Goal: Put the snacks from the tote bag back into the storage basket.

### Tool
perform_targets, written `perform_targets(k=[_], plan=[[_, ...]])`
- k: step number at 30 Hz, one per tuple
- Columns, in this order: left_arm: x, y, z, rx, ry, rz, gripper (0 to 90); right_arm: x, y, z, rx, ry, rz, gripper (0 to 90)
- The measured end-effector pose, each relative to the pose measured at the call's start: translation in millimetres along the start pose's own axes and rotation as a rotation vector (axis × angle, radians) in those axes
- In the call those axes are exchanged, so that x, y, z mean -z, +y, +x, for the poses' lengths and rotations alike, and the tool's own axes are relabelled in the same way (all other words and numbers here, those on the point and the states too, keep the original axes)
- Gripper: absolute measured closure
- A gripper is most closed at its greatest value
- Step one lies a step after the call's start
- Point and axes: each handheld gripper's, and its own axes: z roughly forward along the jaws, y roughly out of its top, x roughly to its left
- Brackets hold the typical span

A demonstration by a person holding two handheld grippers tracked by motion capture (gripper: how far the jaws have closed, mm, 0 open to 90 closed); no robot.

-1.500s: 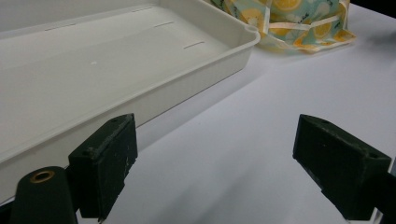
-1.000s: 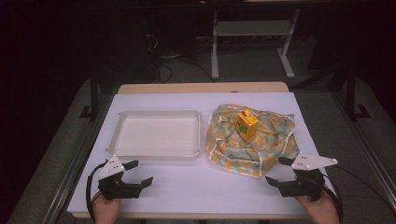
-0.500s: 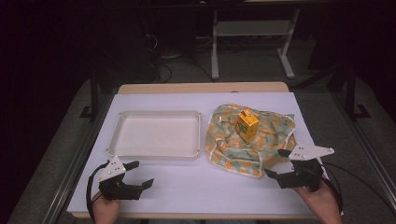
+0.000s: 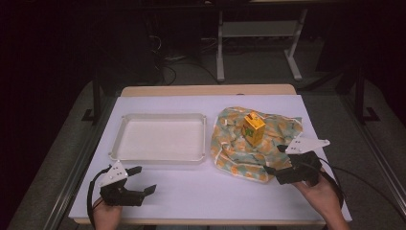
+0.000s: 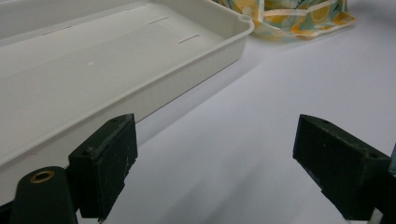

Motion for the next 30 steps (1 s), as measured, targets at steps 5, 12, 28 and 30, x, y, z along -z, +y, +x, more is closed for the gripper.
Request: perform_targets(k=[5, 12, 28, 30], plan=[[1.4, -1.2, 3.3, 0.022, -0.003, -0.006, 13.4, -6.1, 7.6, -2.2, 0.004, 0.003, 0.028, 15.7], [4.4, -2.8, 6.3, 0.047, -0.014, -0.024, 13.4, -13.1, 22.4, -5.1, 0.012, 0.016, 0.038, 14.8], [9.0, -3.2, 10.3, 0.054, -0.002, -0.046, 13.4, -13.5, 56.3, -20.2, 0.036, 0.021, 0.069, 14.3], [9.2, -3.3, 10.5, 0.056, 0.001, -0.046, 13.4, -13.8, 60.7, -21.2, 0.042, 0.02, 0.078, 14.2]])
